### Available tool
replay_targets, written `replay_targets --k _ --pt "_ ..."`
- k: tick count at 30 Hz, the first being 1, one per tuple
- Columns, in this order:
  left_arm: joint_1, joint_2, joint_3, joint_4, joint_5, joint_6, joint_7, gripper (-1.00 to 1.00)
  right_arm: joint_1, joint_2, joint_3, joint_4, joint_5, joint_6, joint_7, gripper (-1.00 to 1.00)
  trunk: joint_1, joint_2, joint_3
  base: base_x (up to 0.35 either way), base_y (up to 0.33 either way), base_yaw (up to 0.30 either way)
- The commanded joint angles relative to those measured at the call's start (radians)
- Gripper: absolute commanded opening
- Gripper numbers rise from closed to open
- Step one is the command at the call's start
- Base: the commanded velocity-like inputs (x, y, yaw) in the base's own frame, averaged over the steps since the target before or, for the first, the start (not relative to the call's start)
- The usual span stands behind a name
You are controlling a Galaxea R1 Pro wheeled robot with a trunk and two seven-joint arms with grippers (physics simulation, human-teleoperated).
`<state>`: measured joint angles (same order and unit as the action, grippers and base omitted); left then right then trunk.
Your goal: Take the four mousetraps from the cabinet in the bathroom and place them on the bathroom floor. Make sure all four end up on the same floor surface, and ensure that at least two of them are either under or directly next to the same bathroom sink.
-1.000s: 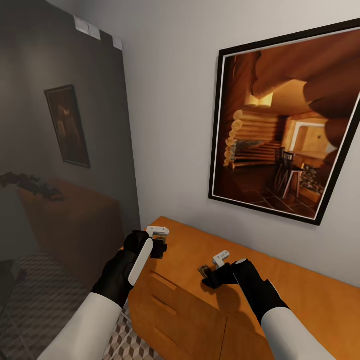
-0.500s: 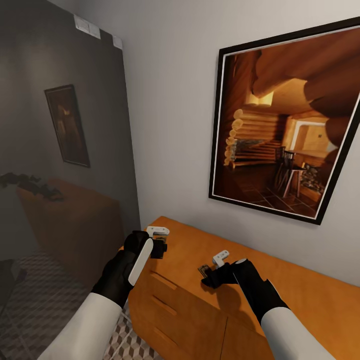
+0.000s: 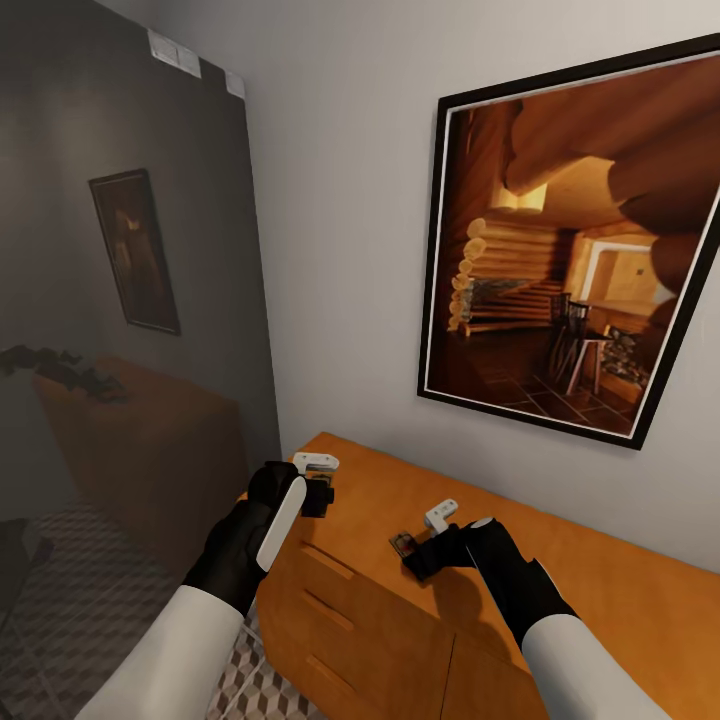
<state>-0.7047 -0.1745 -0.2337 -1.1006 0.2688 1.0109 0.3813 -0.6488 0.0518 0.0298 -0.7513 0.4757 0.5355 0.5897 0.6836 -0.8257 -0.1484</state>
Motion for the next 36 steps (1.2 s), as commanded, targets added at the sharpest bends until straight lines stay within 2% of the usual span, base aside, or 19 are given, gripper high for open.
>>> replay_targets --k 1,30,36 --pt "-0.001 0.0 -0.001 -0.001 0.009 0.003 0.011 -1.0 0.0 0.0 -0.001 -0.002 0.007 0.004 0.006 -1.0 0.0 -0.001 -0.002 0.0 0.0 0.0" --pt "-0.001 0.0 -0.003 -0.001 0.01 0.001 0.005 -1.0 -0.001 0.0 -0.001 -0.002 0.008 0.003 0.004 -1.0 0.0 -0.001 -0.002 0.0 0.0 0.0" --pt "-0.001 0.0 -0.003 -0.001 0.009 0.001 0.005 -1.0 -0.001 0.0 -0.001 -0.002 0.008 0.003 0.004 -1.0 -0.023 0.041 0.017 0.0 0.0 0.0"
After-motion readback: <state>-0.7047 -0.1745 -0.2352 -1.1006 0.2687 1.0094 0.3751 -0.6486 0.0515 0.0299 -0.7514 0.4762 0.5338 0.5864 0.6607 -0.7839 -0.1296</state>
